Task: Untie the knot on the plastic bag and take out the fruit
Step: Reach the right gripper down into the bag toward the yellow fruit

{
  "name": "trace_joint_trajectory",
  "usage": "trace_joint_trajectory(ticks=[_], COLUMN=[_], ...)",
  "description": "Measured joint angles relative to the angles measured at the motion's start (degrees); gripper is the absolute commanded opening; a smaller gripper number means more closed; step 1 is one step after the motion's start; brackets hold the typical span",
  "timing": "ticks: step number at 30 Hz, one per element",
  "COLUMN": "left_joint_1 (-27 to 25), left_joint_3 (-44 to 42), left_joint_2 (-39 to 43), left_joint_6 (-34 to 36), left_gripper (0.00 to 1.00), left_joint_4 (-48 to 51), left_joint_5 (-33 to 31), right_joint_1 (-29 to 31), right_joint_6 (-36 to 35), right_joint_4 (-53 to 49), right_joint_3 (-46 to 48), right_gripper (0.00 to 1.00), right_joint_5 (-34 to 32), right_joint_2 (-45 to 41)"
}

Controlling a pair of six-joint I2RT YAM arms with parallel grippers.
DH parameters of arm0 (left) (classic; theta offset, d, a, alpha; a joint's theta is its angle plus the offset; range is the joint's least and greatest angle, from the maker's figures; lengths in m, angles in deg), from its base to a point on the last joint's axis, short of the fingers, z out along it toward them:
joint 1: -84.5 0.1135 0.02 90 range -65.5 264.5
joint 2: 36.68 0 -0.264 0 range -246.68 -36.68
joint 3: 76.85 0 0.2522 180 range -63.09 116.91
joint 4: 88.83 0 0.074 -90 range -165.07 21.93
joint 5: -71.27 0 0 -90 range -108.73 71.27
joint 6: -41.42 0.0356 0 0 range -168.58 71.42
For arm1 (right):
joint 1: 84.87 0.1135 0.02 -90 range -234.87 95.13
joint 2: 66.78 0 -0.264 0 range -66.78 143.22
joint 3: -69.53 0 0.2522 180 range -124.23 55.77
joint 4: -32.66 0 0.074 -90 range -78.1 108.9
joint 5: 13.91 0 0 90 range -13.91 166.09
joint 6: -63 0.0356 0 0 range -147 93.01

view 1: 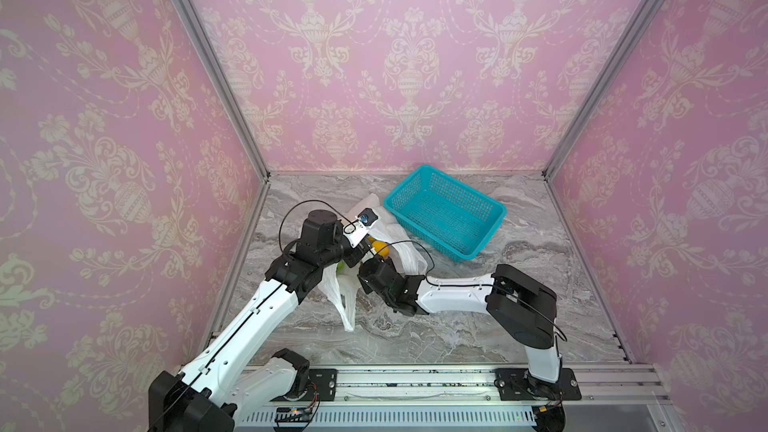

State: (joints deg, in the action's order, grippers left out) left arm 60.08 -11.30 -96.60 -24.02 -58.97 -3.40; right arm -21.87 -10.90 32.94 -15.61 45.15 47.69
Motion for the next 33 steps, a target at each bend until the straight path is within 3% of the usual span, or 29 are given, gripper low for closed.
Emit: trace_joint_trajectory(ticks=[9,17,20,26,33], left_joint_1=[-0.17,-0.17,-0.17,-0.17,-0.17], left_joint_3=[0.0,0.0,0.0,0.0,0.0], left_joint_2=[0.31,0.31,0.31,0.31,0.31], left_joint_6=[0.0,0.0,0.02,0.02,0.02], left_gripper=[0.0,0.0,0.0,0.0,0.0], left_joint_4=[0.15,0.26,0.26,0.26,0.26], left_joint_5=[0.63,0.63,0.63,0.63,0.63], right_joint_1=[0.13,2.43,3.67,2.97,-2.21], right_joint_6=[-0.92,-0.17,-0.55,-1.51,-0.94], right_joint_4=[3.74,10.62,12.07,12.98,9.55], right_joint_3=[2.97,13.42,14.82,14.91,12.31], right_gripper=[0.37,0.46,0.54,0.82,0.94], right_joint_5=[0.79,0.94,0.9,-0.83,-2.21], right_joint_2=[-1.09,-1.09,-1.09,-3.19,-5.46])
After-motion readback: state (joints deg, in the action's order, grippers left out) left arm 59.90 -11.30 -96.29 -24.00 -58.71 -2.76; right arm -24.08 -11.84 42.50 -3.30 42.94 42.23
